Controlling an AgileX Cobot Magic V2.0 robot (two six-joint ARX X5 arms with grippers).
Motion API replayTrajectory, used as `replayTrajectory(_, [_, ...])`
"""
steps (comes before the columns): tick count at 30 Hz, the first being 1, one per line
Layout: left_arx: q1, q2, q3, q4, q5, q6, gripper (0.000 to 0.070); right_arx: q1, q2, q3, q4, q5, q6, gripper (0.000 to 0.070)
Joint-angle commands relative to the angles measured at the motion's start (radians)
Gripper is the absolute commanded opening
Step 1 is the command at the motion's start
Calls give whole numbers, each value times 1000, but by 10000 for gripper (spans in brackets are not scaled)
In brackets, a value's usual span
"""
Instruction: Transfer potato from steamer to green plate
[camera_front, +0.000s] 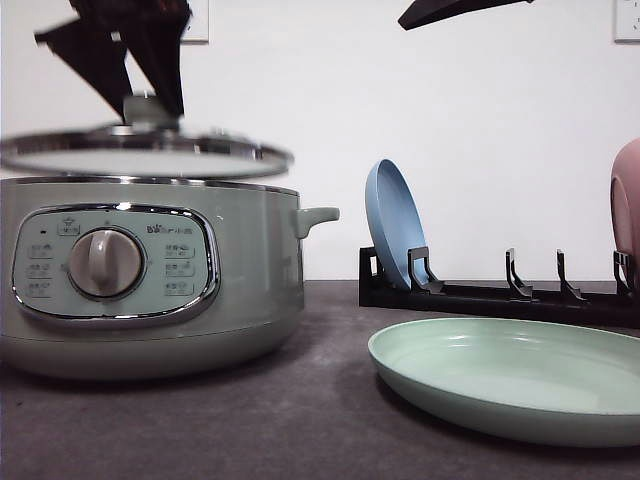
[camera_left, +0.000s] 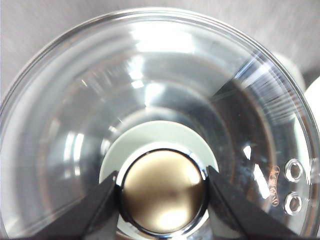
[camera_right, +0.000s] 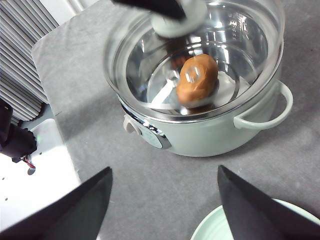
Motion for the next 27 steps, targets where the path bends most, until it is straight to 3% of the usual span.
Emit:
replayTrajectory(1, [6,-34,52,21,-21,-2,1,5,7,19,10,0,-11,416])
replayTrajectory(14, [164,-177,63,-31,-106,1,1,5,7,19,10,0,10,416])
replayTrajectory(27, [351,-198,62,-80,-109,2,1,9,7,19,14,5,69,417])
